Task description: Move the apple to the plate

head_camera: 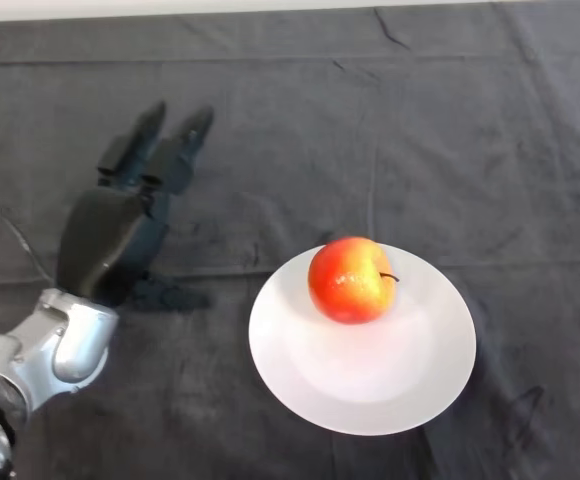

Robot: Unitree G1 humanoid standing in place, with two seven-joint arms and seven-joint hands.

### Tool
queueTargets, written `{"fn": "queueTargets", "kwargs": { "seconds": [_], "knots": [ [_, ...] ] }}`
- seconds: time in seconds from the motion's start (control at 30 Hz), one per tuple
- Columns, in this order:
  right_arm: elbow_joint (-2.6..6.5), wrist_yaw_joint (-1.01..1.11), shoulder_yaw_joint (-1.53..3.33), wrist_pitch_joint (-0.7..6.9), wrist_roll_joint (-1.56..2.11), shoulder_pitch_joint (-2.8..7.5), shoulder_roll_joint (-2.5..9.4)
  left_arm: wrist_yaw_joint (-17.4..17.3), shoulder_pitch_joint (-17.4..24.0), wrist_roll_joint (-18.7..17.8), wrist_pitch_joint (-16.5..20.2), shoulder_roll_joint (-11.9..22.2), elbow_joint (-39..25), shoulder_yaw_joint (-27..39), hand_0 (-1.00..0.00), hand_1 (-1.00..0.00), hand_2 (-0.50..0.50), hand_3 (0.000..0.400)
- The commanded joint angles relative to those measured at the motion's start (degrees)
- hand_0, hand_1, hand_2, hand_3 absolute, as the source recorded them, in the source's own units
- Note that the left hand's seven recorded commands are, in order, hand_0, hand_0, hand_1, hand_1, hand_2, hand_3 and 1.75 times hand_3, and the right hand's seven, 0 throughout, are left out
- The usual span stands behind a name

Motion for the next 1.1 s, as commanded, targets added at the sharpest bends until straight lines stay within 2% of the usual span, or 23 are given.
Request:
{"fn": "queueTargets", "kwargs": {
  "seconds": [0.03,0.33,0.6,0.77,1.1],
  "knots": [
    [1.24,0.31,-0.39,-0.37,0.45,1.59,-1.42,1.34,1.09,-1.04,-0.07,3.05,2.41,2.15,0.00,0.00,0.00,0.000],
    [1.28,0.33,-0.40,-0.37,0.44,1.58,-1.43,1.74,3.07,-2.81,-1.33,6.40,3.71,5.55,0.00,0.00,0.00,0.000],
    [1.29,0.34,-0.40,-0.38,0.43,1.57,-1.43,0.34,4.98,-6.38,-1.87,8.11,5.32,9.72,0.00,0.00,0.00,0.000],
    [1.29,0.35,-0.40,-0.38,0.42,1.58,-1.43,-1.86,6.56,-10.03,-2.61,9.22,6.29,13.26,0.00,0.00,0.00,0.000],
    [1.24,0.34,-0.40,-0.40,0.40,1.60,-1.40,-6.73,11.21,-20.17,-3.77,13.08,7.94,23.09,0.00,0.00,0.00,0.000]
  ]
}}
